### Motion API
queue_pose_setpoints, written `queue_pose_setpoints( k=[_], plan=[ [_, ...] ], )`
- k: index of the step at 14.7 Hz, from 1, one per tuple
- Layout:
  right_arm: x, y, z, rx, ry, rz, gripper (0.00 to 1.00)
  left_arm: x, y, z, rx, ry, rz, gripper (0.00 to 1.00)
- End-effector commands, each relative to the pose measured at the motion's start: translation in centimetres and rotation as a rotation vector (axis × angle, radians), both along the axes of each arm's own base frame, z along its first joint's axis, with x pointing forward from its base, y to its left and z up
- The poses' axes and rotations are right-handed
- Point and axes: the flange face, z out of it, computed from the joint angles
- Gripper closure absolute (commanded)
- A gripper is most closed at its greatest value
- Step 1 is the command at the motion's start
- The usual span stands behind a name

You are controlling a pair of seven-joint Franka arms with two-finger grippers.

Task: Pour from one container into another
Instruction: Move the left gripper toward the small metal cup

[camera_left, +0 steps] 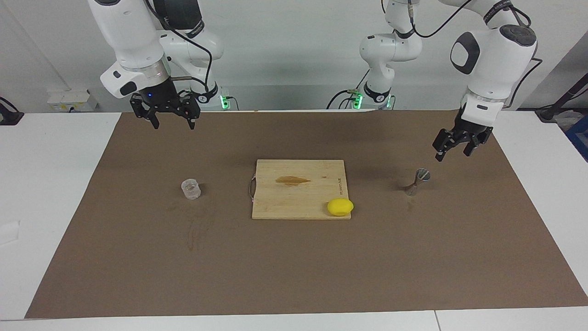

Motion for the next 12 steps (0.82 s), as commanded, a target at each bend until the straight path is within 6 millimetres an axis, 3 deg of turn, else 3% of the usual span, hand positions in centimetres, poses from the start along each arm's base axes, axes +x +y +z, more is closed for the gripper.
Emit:
queue_pose_setpoints(
  k=[1, 6, 10, 12],
  plan=[
    [-0.6, -0.4, 0.2, 0.028, 0.003, 0.012, 0.0, -1.8, -4.3, 0.7, 0.023, 0.078, -0.079, 0.0],
    [-0.6, -0.4, 0.2, 0.027, 0.003, 0.013, 0.0, -3.5, -10.3, 0.6, 0.029, 0.14, -0.192, 0.0],
    [-0.6, -0.4, 0.2, 0.027, 0.003, 0.013, 0.0, -4.0, -10.2, -0.1, 0.029, 0.162, -0.21, 0.0],
    [-0.6, -0.4, 0.2, 0.028, 0.003, 0.012, 0.0, -3.5, -8.6, 0.1, -0.038, 0.156, -0.228, 0.0]
  ],
)
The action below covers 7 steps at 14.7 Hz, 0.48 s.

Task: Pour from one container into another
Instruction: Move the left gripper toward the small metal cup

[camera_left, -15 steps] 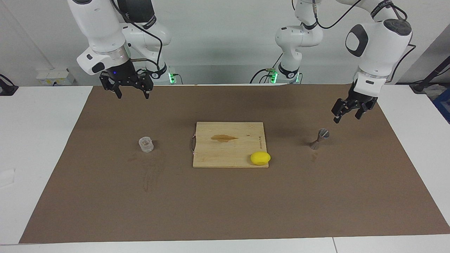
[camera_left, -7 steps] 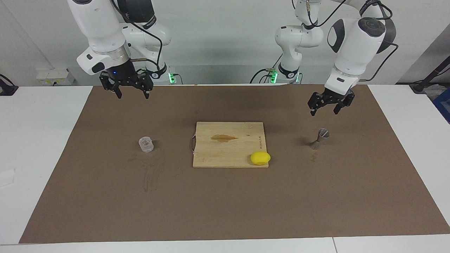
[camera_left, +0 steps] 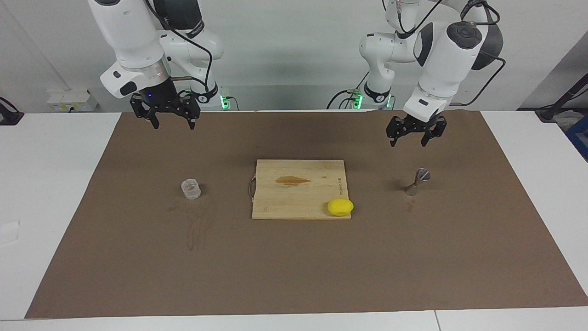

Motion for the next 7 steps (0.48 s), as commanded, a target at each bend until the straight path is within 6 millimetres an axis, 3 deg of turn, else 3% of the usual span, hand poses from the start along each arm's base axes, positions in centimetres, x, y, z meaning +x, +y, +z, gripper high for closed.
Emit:
queue_pose_setpoints(
  k=[1, 3, 7],
  plan=[
    [-0.6, -0.4, 0.2, 0.027, 0.003, 0.013, 0.0, 0.3, 3.8, 0.1, -0.112, 0.014, -0.006, 0.0],
    [-0.6, -0.4, 0.2, 0.028, 0.004, 0.012, 0.0, 0.8, 5.8, -0.2, -0.18, 0.007, -0.092, 0.0],
    [-0.6, -0.4, 0.2, 0.028, 0.004, 0.012, 0.0, 2.4, 10.8, -2.5, -0.342, -0.017, -0.238, 0.0]
  ],
)
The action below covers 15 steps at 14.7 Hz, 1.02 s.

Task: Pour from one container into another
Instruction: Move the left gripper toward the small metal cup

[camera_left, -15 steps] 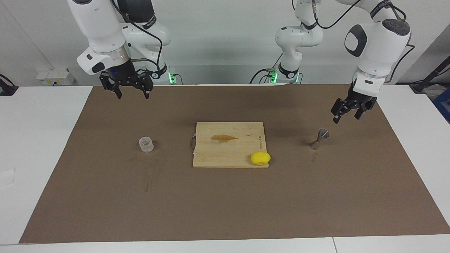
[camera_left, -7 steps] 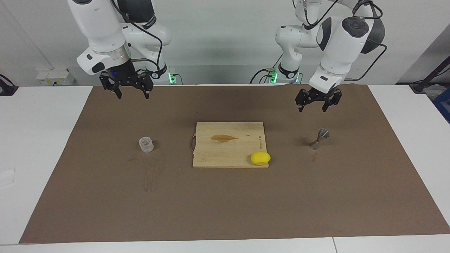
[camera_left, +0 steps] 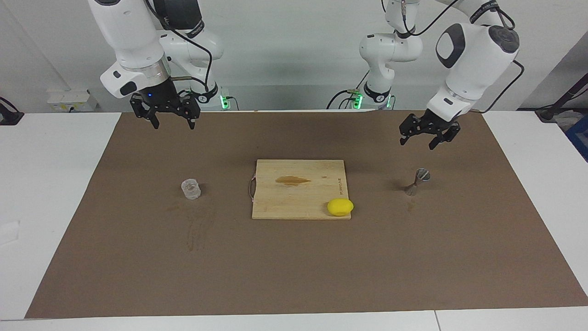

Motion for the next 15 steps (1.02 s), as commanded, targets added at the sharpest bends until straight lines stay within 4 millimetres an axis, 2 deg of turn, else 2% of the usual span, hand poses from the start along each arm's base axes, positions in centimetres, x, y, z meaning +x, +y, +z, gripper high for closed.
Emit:
queue_pose_setpoints(
  k=[1, 5, 9, 11, 13, 15],
  plan=[
    [-0.6, -0.4, 0.2, 0.027, 0.003, 0.013, 0.0, 0.8, 2.9, -1.8, -0.117, -0.024, -0.096, 0.0],
    [-0.6, -0.4, 0.2, 0.027, 0.003, 0.013, 0.0, 1.5, 7.1, -3.6, -0.3, -0.116, -0.22, 0.0],
    [-0.6, -0.4, 0.2, 0.027, 0.003, 0.013, 0.0, 2.8, 9.9, -5.4, -0.417, -0.26, -0.327, 0.0],
    [-0.6, -0.4, 0.2, 0.027, 0.003, 0.013, 0.0, 3.2, 11.5, -7.6, -0.496, -0.339, -0.397, 0.0],
    [-0.6, -0.4, 0.2, 0.027, 0.003, 0.013, 0.0, 3.8, 11.8, -9.7, -0.568, -0.498, -0.558, 0.0],
    [-0.6, -0.4, 0.2, 0.027, 0.003, 0.013, 0.0, 3.2, 11.9, -11.6, -0.715, -0.556, -0.623, 0.0]
  ],
)
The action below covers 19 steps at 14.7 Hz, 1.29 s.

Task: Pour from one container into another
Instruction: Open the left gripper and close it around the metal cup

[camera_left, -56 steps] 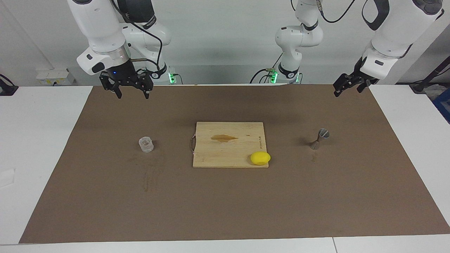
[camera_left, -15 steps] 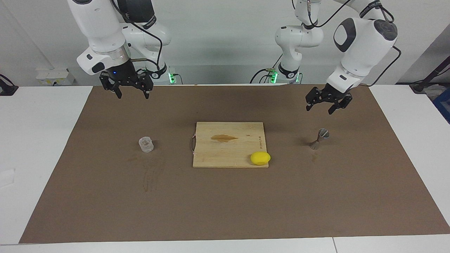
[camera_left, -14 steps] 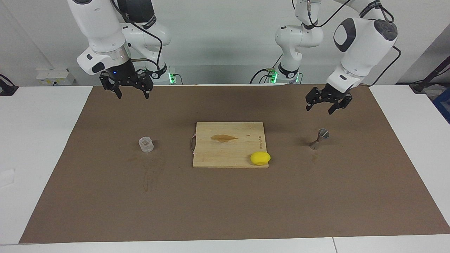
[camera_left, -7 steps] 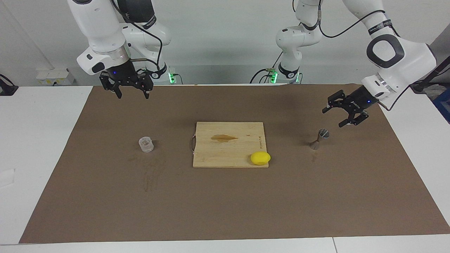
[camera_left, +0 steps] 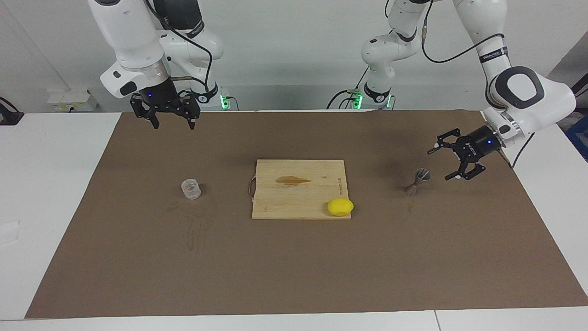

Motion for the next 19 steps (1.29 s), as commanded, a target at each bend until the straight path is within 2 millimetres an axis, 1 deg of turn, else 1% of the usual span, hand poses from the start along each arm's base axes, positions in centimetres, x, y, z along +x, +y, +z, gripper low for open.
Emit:
queue_pose_setpoints(
  k=[1, 2, 3, 4, 5, 6, 7, 8, 9, 10, 12, 13, 16, 17, 19],
  plan=[
    [-0.6, -0.4, 0.2, 0.028, 0.004, 0.012, 0.0, -0.1, 0.6, -1.8, -0.174, -0.08, -0.1, 0.0],
    [-0.6, -0.4, 0.2, 0.027, 0.003, 0.013, 0.0, -0.5, 1.4, -3.2, -0.218, -0.123, -0.129, 0.0],
    [-0.6, -0.4, 0.2, 0.027, 0.003, 0.013, 0.0, -0.5, 1.9, -4.4, -0.241, -0.221, -0.168, 0.0],
    [-0.6, -0.4, 0.2, 0.028, 0.004, 0.012, 0.0, -1.1, 2.5, -5.5, -0.259, -0.287, -0.185, 0.0],
    [-0.6, -0.4, 0.2, 0.027, 0.003, 0.013, 0.0, -2.5, 3.6, -6.9, -0.28, -0.293, -0.172, 0.0],
    [-0.6, -0.4, 0.2, 0.027, 0.003, 0.013, 0.0, -3.6, 4.4, -7.7, -0.287, -0.31, -0.167, 0.0],
    [-0.6, -0.4, 0.2, 0.027, 0.003, 0.013, 0.0, -3.8, 5.0, -8.3, -0.293, -0.373, -0.169, 0.0],
    [-0.6, -0.4, 0.2, 0.027, 0.003, 0.013, 0.0, -3.7, 5.0, -9.2, -0.322, -0.403, -0.156, 0.0],
    [-0.6, -0.4, 0.2, 0.027, 0.003, 0.013, 0.0, -3.7, 4.9, -11.0, -0.358, -0.398, -0.138, 0.0],
    [-0.6, -0.4, 0.2, 0.028, 0.004, 0.012, 0.0, -3.6, 5.1, -12.1, -0.368, -0.42, -0.125, 0.0],
    [-0.6, -0.4, 0.2, 0.027, 0.003, 0.013, 0.0, -3.9, 6.5, -12.5, -0.362, -0.452, -0.091, 0.0],
    [-0.6, -0.4, 0.2, 0.028, 0.004, 0.012, 0.0, -4.0, 6.7, -12.8, -0.347, -0.468, -0.086, 0.0],
    [-0.6, -0.4, 0.2, 0.028, 0.004, 0.012, 0.0, -5.5, 6.2, -15.3, -0.343, -0.514, -0.061, 0.0],
    [-0.6, -0.4, 0.2, 0.027, 0.003, 0.013, 0.0, -5.8, 5.8, -15.7, -0.352, -0.506, -0.059, 0.0],
    [-0.6, -0.4, 0.2, 0.027, 0.003, 0.013, 0.0, -5.7, 4.8, -15.6, -0.373, -0.502, -0.076, 0.0]
  ],
)
